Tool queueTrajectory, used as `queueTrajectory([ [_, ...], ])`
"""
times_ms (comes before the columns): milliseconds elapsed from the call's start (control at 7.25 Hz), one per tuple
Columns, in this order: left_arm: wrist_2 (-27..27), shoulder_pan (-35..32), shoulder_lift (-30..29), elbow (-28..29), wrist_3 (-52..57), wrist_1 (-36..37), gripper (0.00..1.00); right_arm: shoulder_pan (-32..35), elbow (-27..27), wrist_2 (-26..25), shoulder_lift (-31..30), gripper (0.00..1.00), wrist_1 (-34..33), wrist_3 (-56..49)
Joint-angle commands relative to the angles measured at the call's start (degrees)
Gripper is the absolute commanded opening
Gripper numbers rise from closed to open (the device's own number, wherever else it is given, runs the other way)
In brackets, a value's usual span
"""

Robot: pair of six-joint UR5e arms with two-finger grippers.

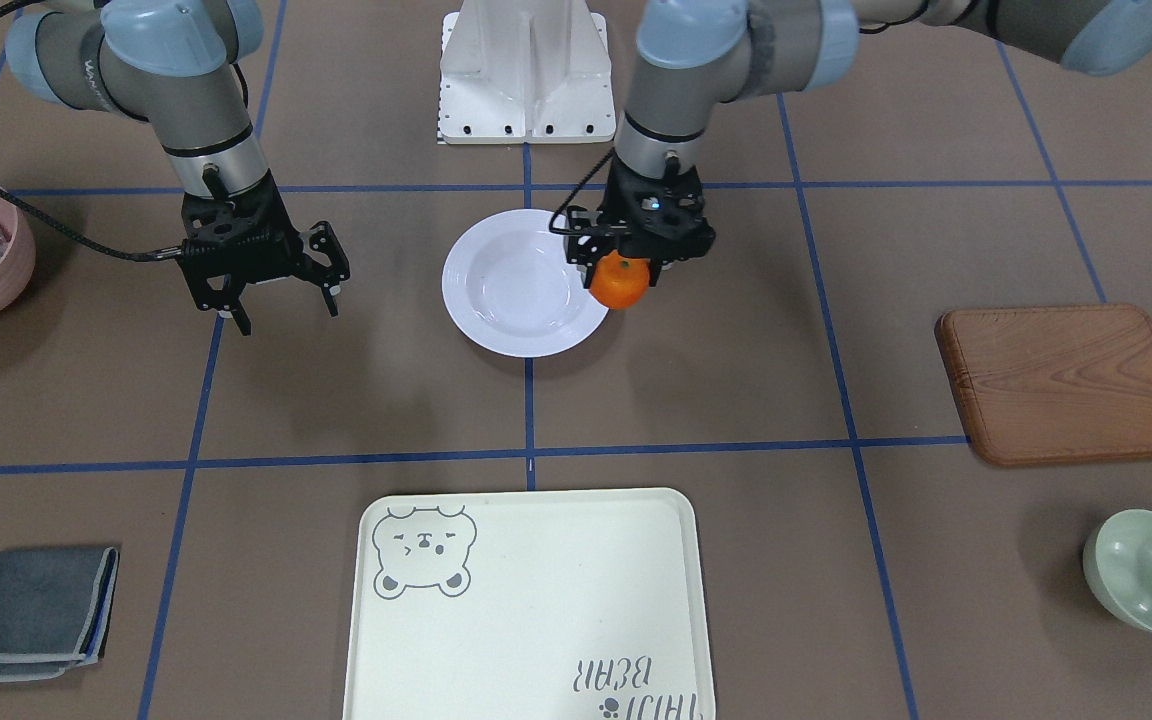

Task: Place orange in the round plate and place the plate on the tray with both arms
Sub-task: 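Carry the orange onto the white plate with left gripper while right gripper approaches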

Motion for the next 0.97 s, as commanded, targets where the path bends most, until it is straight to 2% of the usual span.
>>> queueTrajectory([
  [0, 4.86, 7.06, -7.84, 7.94, -5.11, 0.16, 0.0, -4.39, 0.38, -0.14, 0.08, 0.99, 0.0, 0.46],
  [138, 4.86, 7.43, -8.13, 9.98, -4.95, -0.37, 0.16, -6.59, 0.38, -1.97, 0.17, 0.99, 0.0, 1.68],
  [276, 4.95, 7.43, -7.52, 10.69, -4.69, -1.59, 0.5, -7.66, 0.29, -2.51, 1.47, 0.99, -0.09, 1.78],
  [552, 7.57, 7.34, -6.46, 10.01, -3.47, -3.27, 0.98, -8.11, 0.2, -2.51, 2.19, 0.99, -0.18, 1.78],
  [828, 5.94, 3.77, -5.59, 3.18, 3.44, -1.62, 0.99, -9.85, -0.06, -4.08, 2.37, 0.99, 0.0, 2.82],
])
